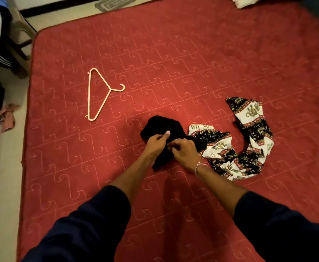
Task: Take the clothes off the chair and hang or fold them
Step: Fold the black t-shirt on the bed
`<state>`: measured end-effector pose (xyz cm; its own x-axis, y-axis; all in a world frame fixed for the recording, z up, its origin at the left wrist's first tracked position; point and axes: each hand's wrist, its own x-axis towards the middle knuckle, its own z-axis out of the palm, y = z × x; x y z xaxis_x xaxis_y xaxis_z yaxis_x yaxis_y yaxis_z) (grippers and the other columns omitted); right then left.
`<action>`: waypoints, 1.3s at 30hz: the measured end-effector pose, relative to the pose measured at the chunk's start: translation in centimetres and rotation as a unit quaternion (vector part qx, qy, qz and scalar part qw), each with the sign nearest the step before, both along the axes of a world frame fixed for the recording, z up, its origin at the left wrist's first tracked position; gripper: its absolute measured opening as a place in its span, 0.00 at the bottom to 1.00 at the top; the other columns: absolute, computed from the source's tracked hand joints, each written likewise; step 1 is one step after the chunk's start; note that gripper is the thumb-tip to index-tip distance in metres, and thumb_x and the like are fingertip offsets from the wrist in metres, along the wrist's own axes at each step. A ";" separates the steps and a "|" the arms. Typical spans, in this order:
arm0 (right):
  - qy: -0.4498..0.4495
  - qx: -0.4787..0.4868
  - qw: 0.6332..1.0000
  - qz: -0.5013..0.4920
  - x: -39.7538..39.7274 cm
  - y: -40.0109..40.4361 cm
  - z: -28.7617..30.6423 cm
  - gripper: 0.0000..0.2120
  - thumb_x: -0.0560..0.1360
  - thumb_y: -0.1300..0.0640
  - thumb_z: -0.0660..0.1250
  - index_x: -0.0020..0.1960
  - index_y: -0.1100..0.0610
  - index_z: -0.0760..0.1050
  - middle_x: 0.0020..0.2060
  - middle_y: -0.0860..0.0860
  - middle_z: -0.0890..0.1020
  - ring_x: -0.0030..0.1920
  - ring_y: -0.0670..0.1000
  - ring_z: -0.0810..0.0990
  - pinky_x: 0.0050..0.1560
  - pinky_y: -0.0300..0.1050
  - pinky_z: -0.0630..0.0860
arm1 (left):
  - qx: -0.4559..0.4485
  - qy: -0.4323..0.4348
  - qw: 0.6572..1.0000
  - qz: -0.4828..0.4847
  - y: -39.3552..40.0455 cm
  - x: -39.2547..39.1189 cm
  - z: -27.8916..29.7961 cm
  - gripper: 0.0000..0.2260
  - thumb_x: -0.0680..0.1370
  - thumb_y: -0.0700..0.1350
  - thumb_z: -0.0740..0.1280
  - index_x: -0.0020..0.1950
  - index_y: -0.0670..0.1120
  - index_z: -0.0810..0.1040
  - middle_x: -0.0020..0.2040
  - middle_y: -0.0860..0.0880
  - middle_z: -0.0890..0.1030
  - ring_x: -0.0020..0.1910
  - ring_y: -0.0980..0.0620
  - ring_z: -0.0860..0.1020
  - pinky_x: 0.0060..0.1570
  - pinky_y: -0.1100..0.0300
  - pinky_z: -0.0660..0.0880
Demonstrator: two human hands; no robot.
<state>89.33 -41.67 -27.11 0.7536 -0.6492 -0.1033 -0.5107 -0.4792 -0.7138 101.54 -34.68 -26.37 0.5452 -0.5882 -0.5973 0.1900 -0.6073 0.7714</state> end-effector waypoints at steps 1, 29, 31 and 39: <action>-0.018 0.009 1.000 0.015 0.2 0.3 0.8 0.09 0.73 0.65 0.70 0.52 0.58 0.86 0.47 0.52 0.87 0.45 0.43 0.81 0.51 0.35 0.77 | -0.010 0.040 0.998 0.038 -0.5 0.1 0.6 0.17 0.77 0.59 0.69 0.49 0.44 0.78 0.44 0.45 0.79 0.45 0.49 0.78 0.46 0.56 0.77; -0.084 0.105 0.971 0.200 -0.2 5.1 29.0 0.15 0.71 0.47 0.77 0.56 0.49 0.81 0.50 0.46 0.86 0.51 0.45 0.85 0.56 0.46 0.81 | -0.149 -0.119 0.978 -0.084 14.3 1.9 35.2 0.12 0.71 0.47 0.78 0.51 0.42 0.85 0.49 0.42 0.86 0.50 0.44 0.85 0.49 0.55 0.81; -0.106 0.137 0.964 0.200 -0.6 6.0 31.3 0.18 0.69 0.49 0.80 0.56 0.52 0.82 0.50 0.48 0.86 0.51 0.47 0.85 0.53 0.43 0.81 | -0.150 -0.158 0.973 -0.080 16.2 2.7 36.3 0.12 0.71 0.46 0.78 0.51 0.43 0.85 0.49 0.43 0.86 0.51 0.45 0.85 0.51 0.54 0.81; -0.188 0.251 0.930 0.191 -0.6 10.5 36.9 0.32 0.59 0.48 0.85 0.59 0.58 0.80 0.56 0.55 0.84 0.57 0.54 0.84 0.62 0.55 0.79 | -0.206 -0.186 0.954 -0.116 20.3 2.2 39.9 0.14 0.80 0.50 0.68 0.59 0.41 0.82 0.54 0.42 0.85 0.52 0.46 0.84 0.53 0.54 0.80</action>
<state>88.73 -31.18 9.78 0.9636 -0.2674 -0.0043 -0.0414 -0.1334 -0.9902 103.75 -14.34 13.52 0.5012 -0.8615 -0.0808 -0.2452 -0.2310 0.9415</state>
